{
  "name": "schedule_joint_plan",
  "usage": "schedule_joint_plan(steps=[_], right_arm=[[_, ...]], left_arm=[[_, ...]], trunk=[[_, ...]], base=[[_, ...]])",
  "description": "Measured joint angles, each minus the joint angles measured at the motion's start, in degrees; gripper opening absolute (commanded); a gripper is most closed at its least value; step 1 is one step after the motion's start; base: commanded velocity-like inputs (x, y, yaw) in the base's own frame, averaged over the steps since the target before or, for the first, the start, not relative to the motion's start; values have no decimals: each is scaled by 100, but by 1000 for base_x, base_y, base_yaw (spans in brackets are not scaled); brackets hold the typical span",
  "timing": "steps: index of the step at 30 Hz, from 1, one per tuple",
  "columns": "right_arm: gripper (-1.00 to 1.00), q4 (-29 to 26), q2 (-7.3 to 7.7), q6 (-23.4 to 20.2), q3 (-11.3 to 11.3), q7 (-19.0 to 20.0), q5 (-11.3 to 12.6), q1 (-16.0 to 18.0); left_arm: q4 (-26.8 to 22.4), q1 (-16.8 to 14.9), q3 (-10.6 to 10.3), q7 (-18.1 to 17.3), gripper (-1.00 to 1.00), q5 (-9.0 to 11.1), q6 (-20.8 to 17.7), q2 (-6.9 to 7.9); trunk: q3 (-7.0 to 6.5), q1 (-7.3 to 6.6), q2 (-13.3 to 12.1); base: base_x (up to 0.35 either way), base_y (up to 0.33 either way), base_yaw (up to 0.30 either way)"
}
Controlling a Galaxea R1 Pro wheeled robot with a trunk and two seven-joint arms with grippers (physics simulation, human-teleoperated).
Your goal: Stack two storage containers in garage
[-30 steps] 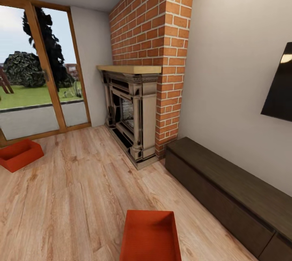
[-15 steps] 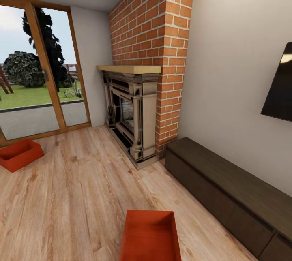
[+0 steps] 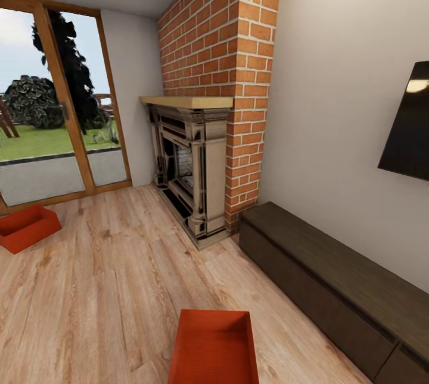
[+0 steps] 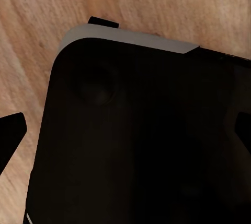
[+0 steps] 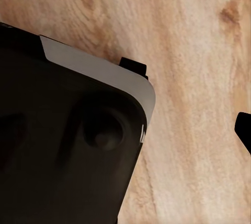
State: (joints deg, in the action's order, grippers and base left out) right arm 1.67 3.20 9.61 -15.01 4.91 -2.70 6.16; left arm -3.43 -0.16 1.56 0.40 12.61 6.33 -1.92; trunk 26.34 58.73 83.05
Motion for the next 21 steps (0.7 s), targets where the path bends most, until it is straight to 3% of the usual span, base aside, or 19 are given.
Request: schedule_joint_plan(steps=[10, 21], right_arm=[[100, 0, 8, -2, -11, 3, -18, 0], [100, -1, 3, -2, -13, 7, -25, 0]], left_arm=[[0, 0, 0, 0, 100, -1, -1, 0], [0, 0, 2, 0, 100, -1, -1, 0]], trunk=[[0, 0, 0], [0, 0, 0]], base=[[1, -2, 161], [0, 0, 19]])
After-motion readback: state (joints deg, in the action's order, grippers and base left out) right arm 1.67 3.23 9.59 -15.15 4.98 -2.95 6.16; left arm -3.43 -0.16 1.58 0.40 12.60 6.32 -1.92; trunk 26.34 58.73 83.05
